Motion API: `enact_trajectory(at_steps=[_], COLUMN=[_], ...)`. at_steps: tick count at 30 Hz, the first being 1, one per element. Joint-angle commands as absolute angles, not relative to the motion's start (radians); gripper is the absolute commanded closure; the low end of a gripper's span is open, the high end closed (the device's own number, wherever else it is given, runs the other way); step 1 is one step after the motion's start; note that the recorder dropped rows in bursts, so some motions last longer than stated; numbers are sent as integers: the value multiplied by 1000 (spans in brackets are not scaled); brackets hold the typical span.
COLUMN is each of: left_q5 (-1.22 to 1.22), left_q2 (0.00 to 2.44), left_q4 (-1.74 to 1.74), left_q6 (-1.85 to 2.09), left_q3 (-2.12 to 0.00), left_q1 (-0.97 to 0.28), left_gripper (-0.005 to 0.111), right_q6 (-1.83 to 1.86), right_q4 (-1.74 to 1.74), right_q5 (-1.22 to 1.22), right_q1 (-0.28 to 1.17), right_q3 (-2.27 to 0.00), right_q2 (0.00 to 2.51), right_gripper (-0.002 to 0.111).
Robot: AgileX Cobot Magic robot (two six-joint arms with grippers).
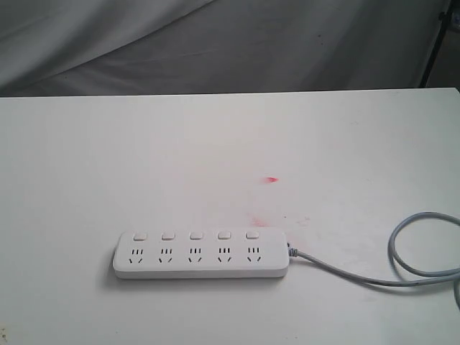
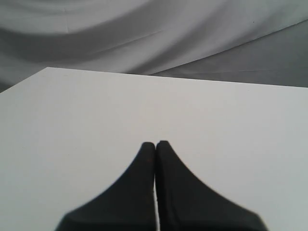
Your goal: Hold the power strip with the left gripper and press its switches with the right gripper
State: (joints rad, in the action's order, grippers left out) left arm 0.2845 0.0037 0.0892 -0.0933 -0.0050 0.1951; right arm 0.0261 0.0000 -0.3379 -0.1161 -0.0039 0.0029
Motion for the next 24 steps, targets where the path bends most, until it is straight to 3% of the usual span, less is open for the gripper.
enact_trajectory(at_steps=[1,16,24], left_q5=[281,277,111], left_q2=[0,0,0], left_q4=[133,302,318], left_q6=[-68,-48,-45], left_q3=[0,0,0], left_q1=[198,198,198], left_gripper=[107,107,107], right_q6=[26,26,26], right_q4=[0,0,0], right_q5=[-337,-337,-337], right_q1=[-120,-120,-120], right_q3=[0,0,0], right_q2=[0,0,0], right_gripper=[101,101,101])
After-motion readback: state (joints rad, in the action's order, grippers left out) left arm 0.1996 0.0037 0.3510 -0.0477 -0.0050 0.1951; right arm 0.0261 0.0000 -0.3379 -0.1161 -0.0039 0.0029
